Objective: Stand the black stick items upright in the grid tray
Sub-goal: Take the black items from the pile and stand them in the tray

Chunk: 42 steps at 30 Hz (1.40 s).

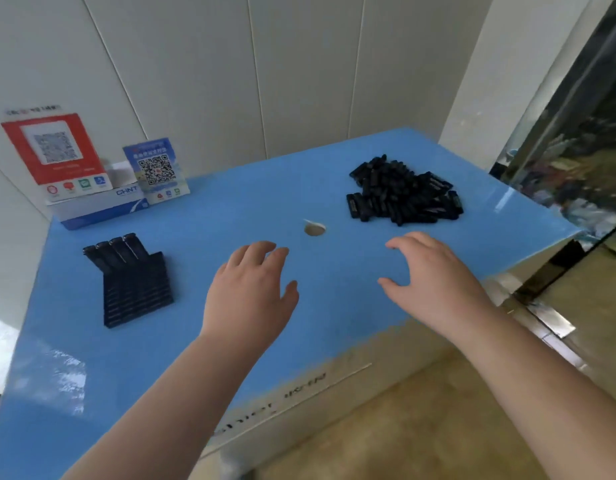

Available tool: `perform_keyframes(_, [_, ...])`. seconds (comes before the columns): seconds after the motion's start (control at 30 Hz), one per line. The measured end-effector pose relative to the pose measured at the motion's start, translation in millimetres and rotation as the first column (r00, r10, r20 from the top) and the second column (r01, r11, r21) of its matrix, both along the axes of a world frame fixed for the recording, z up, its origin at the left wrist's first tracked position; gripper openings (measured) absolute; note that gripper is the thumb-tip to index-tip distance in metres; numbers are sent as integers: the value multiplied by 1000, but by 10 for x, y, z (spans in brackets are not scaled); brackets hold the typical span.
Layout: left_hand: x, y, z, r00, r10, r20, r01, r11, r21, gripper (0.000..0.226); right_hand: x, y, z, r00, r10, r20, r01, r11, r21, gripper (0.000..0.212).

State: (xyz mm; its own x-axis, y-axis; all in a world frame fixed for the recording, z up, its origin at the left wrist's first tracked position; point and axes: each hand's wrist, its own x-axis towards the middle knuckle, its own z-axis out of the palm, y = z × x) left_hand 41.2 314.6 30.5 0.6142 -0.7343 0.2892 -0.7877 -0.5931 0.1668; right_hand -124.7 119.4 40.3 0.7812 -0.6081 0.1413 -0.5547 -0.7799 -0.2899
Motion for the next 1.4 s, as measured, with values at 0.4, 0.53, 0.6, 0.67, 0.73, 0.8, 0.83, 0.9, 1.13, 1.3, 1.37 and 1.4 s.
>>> perform_keyframes(0.4, [-545, -1208, -122, 986, -163, -42, 163, 987, 7, 54, -609, -875, -62, 997, -70, 19, 70, 997, 16, 55])
perform_keyframes(0.53, [-505, -1734, -189, 976, -212, -56, 211, 977, -33, 51, -588, -1296, -62, 992, -115, 50, 115, 993, 1, 53])
perform_keyframes(0.6, [-467, -2003, -219, 968, -243, -69, 240, 970, -39, 50, -571, -1505, -88, 989, -139, 51, 138, 990, 22, 51])
perform_keyframes(0.67, [-418, -2252, -240, 957, -279, -83, 276, 960, -45, 50, -541, -1692, -113, 987, -158, 39, 157, 987, 26, 50])
perform_keyframes(0.73, [-381, -2452, -241, 946, -312, -90, 311, 950, -35, 50, -497, -1853, -126, 985, -167, 30, 166, 986, 33, 49])
perform_keyframes(0.8, [-335, -2625, -240, 937, -340, -80, 339, 940, -25, 50, -437, -2007, -136, 985, -169, 34, 168, 985, 31, 48])
perform_keyframes(0.83, [-305, -2700, -244, 935, -346, -75, 346, 938, -21, 49, -409, -2084, -147, 985, -170, 33, 169, 985, 29, 48])
perform_keyframes(0.9, [-240, -2827, -259, 936, -343, -75, 344, 939, -10, 48, -363, -2229, -174, 985, -170, 20, 170, 985, 29, 48])
perform_keyframes(1.13, [-11, -3246, -368, 952, -272, -144, 275, 961, 7, 46, -192, -2723, -317, 995, -95, 12, 93, 993, 70, 45])
perform_keyframes(1.3, [-23, -3579, -461, 961, -203, -187, 213, 977, 31, 41, -17, -3143, -405, 1000, -4, 16, 2, 996, 94, 41])
perform_keyframes(1.37, [-44, -3723, -493, 966, -168, -195, 182, 982, 56, 39, 28, -3340, -425, 999, 43, 12, -44, 994, 101, 39])
perform_keyframes(1.4, [-56, -3799, -509, 970, -147, -194, 162, 985, 63, 38, 52, -3446, -427, 998, 63, 12, -64, 992, 104, 38])
